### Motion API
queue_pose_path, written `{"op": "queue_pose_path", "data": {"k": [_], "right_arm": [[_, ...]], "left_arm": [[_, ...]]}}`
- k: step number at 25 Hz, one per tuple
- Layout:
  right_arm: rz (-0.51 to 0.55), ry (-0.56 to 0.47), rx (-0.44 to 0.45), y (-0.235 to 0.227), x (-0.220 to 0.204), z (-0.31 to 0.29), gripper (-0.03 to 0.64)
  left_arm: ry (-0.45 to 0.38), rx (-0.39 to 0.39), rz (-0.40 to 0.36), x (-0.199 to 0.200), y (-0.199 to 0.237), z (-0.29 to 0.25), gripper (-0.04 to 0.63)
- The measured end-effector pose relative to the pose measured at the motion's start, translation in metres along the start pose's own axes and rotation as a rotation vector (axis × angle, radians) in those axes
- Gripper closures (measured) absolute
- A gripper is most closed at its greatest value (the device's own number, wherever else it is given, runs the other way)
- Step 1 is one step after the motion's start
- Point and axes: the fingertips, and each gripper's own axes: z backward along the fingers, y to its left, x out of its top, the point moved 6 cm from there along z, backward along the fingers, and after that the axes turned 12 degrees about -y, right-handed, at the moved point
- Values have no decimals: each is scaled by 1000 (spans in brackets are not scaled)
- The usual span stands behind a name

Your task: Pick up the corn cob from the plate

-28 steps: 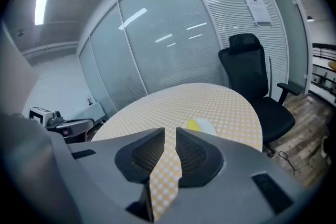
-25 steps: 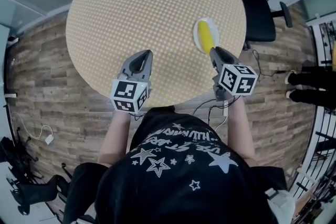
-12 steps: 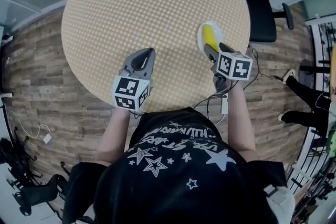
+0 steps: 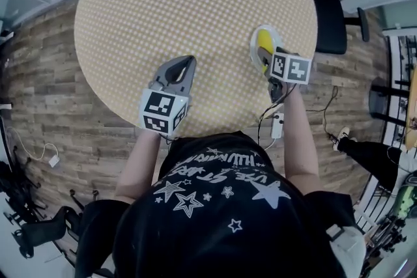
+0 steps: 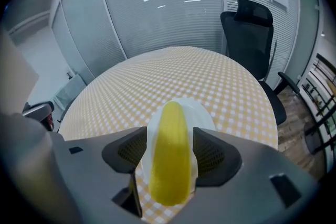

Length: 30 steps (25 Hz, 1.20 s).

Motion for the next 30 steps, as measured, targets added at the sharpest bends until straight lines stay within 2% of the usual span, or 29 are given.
{"op": "queue_pose_path", "data": {"k": [8, 15, 20, 25, 30], "right_arm": [[44, 117, -12, -7, -10, -33, 350], [40, 151, 12, -8, -9, -39, 351], [102, 171, 13, -8, -10, -40, 355], [166, 134, 21, -8, -9, -36, 359], [121, 61, 40, -4, -7, -21, 359]], "left_arm": [[13, 13, 20, -8, 5, -2, 588], [15, 36, 30, -10, 13, -1, 588], [15, 19, 25, -9, 9, -4, 588], [2, 7, 14, -6, 0, -3, 588], [4, 5, 6, -7, -5, 7, 589]]}}
